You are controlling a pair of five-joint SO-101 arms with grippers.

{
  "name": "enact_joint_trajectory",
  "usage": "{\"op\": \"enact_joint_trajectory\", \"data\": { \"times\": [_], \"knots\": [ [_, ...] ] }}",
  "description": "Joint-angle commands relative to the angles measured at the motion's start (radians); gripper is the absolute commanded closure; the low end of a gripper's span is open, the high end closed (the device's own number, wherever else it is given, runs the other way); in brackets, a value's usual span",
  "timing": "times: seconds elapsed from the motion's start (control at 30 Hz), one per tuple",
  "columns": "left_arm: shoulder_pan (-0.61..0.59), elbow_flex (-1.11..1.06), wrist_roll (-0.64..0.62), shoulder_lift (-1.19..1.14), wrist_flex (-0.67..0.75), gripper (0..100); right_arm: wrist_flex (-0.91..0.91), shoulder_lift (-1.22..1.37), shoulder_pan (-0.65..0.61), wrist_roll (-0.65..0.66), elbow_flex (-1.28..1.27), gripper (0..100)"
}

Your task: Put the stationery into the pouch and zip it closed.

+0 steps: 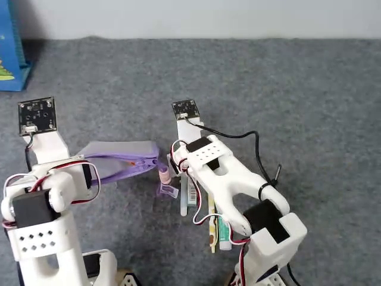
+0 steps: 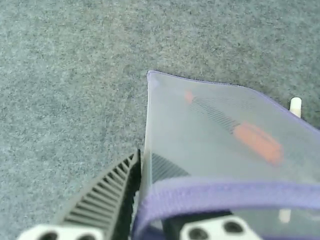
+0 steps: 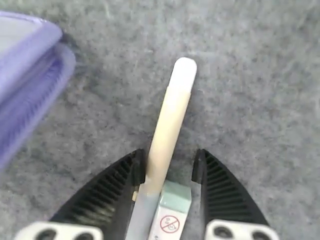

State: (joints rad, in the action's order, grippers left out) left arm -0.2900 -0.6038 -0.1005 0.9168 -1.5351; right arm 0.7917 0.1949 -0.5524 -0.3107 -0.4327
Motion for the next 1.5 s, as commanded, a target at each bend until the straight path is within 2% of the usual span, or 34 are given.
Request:
{"op": "enact_joint_trajectory", "data": {
  "times": [0.0,0.07,0.23,0.4,0.57,0.73,0.8,0.9,1.3,1.47],
  "knots": [
    [-0.005,0.005,0.011,0.002,0.0,99,-0.044,0.004,-0.001,-0.005,0.037,84.2],
    [-0.005,0.005,0.011,0.002,-0.002,99,-0.048,0.013,-0.001,-0.002,0.037,86.1],
    [-0.005,0.005,0.011,0.002,0.002,99,-0.041,0.058,0.004,0.038,0.069,98.1],
    [-0.005,0.005,0.011,0.002,0.002,99,-0.022,0.019,0.038,0.041,0.072,99.1],
    [-0.002,0.005,0.008,0.002,0.002,99,0.13,-0.166,0.039,0.092,0.071,99.1],
    [0.0,0.008,0.006,0.002,0.003,99,0.252,-0.453,0.036,0.103,0.071,99.1],
    [0.0,0.01,0.006,0.002,0.003,99,0.283,-0.572,0.028,0.149,0.071,99.1],
    [0.0,0.012,0.006,0.002,0.003,99,0.306,-0.731,-0.001,0.193,0.071,99.1],
    [0.0,0.01,0.006,0.002,0.003,99,0.297,-1.145,-0.223,0.196,0.071,99.1],
    [0.002,0.015,0.008,0.002,0.003,99,0.16,-1.231,-0.298,0.196,0.015,99.1]
  ]
}}
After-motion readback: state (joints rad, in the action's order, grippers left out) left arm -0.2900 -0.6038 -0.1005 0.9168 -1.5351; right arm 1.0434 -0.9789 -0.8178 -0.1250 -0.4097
